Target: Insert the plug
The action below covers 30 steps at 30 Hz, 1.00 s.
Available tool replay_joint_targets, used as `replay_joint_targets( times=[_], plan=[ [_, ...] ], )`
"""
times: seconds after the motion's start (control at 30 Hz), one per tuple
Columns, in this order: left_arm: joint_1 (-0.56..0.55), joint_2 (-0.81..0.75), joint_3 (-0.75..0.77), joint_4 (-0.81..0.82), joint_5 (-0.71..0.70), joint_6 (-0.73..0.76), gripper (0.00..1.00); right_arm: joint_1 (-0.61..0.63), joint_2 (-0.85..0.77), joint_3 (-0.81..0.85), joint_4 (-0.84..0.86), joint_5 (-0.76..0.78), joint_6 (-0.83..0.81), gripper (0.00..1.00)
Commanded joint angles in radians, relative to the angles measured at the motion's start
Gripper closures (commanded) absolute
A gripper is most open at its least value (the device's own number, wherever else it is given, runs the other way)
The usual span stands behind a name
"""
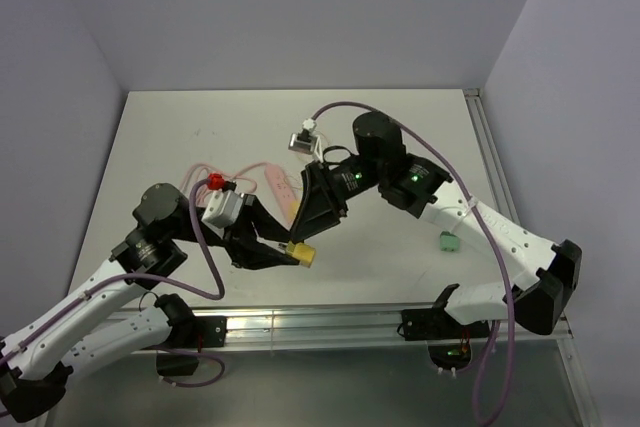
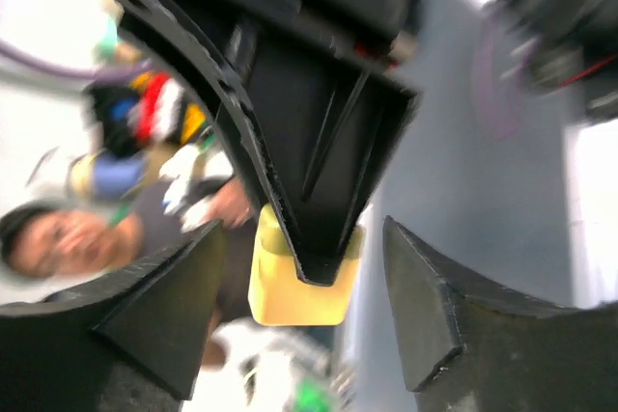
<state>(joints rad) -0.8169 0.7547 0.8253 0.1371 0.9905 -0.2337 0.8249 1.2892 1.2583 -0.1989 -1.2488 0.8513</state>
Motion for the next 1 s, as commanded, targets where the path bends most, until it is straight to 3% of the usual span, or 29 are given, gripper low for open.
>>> replay_joint_targets(
  times=[0.0,0.1,0.2,0.4,0.5,0.53,0.57,0.63,0.97],
  plan=[
    [-0.005,-0.032,0.038,-0.068,-0.125,-0.039,1.00,-0.046,-0.025,0.070,-0.211,0.178,-0.227,0.22],
    [-0.004,-0.049,0.054,-0.119,-0.271,-0.068,1.00,-0.066,-0.070,0.069,-0.301,0.371,-0.323,0.16],
    [-0.004,-0.052,0.074,-0.183,-0.413,-0.116,1.00,-0.064,-0.128,0.035,-0.310,0.550,-0.367,0.16],
    [0.001,-0.069,0.083,-0.208,-0.674,-0.268,1.00,-0.061,-0.410,-0.224,-0.005,0.796,-0.359,0.13],
    [0.010,-0.094,0.058,-0.160,-0.734,-0.341,1.00,-0.070,-0.456,-0.244,0.024,0.743,-0.362,0.15],
    [0.013,-0.098,0.052,-0.154,-0.760,-0.364,1.00,-0.070,-0.450,-0.244,0.033,0.694,-0.365,0.18],
    [0.015,-0.101,0.045,-0.146,-0.777,-0.407,1.00,-0.070,-0.432,-0.247,0.062,0.654,-0.360,0.29],
    [0.028,-0.097,0.034,-0.102,-0.761,-0.456,1.00,-0.067,-0.418,-0.279,0.134,0.570,-0.336,0.35],
    [0.111,-0.074,-0.090,0.225,-0.544,-0.674,1.00,-0.067,-0.404,-0.342,0.351,0.572,-0.291,0.34]
  ],
)
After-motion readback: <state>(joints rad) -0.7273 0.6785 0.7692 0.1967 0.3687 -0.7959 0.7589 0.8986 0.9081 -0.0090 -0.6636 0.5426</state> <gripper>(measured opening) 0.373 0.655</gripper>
